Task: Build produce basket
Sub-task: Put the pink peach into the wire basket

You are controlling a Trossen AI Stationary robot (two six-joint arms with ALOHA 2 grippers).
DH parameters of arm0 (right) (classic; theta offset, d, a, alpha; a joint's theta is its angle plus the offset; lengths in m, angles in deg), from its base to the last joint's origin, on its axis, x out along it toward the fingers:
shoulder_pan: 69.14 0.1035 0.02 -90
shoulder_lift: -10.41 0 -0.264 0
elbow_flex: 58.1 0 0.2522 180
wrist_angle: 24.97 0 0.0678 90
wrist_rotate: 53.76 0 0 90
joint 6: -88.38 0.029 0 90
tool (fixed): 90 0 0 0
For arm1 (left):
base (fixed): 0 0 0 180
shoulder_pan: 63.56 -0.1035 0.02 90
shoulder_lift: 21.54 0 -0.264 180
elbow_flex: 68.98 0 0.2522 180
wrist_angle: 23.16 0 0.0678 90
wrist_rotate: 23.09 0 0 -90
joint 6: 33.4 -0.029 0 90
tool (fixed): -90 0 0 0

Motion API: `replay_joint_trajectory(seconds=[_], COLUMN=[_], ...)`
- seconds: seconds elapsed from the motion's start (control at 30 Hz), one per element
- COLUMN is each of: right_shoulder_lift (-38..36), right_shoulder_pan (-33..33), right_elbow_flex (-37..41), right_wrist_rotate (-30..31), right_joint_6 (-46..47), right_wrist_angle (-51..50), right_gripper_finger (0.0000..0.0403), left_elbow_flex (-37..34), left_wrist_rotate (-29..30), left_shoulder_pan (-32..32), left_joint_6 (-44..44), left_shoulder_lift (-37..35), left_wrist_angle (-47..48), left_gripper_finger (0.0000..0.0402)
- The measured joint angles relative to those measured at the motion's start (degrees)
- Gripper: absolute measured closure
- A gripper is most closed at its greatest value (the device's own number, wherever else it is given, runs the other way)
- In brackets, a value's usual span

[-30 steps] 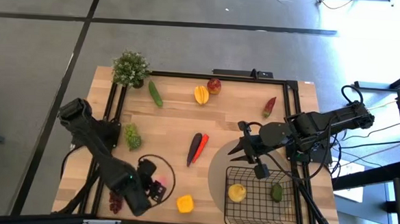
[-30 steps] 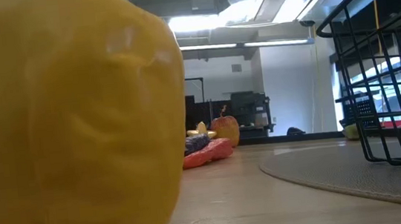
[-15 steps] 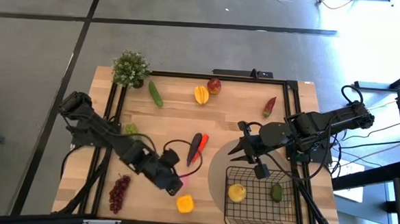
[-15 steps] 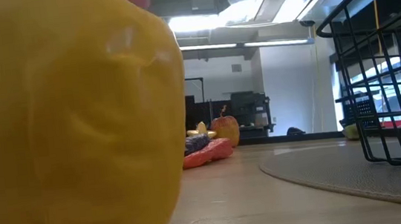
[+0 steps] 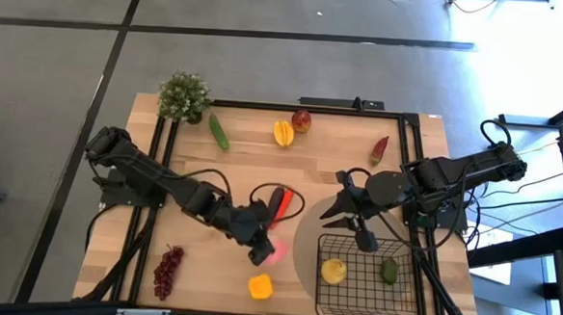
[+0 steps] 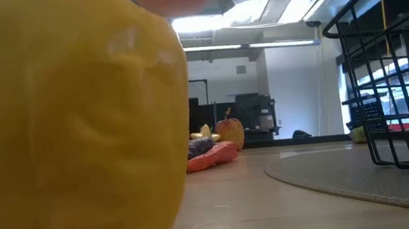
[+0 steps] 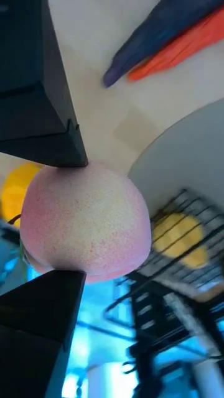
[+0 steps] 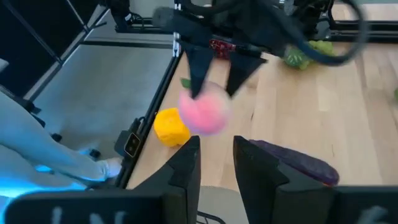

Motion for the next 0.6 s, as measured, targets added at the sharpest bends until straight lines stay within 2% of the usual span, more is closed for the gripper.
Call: replay_joint_trajectory(seconds=[0.17, 0.4, 0.6], right_shoulder_lift=[0.0, 0.2, 1.0], right_shoulder_pan=[0.0, 0.0, 0.0], right_elbow_flex=[0.0, 0.0, 0.0], right_wrist_rotate=[-0.1, -0.2, -1.8], right_joint_6=[4.6, 4.8, 4.8], right_wrist_angle=[0.0, -0.1, -0.6], right_gripper_finger=[0.0313, 0.0313, 0.0313], left_elbow_flex=[0.0, 0.0, 0.0], left_wrist_rotate=[4.5, 13.1, 14.8], left_shoulder_pan=[-1.9, -4.4, -5.7], left_joint_6=[-0.1, -0.6, -2.3], left_shoulder_lift=[0.0, 0.0, 0.0], left_wrist_angle=[0.0, 0.0, -1.8], left_gripper_finger=[0.0172, 0.0172, 0.0172])
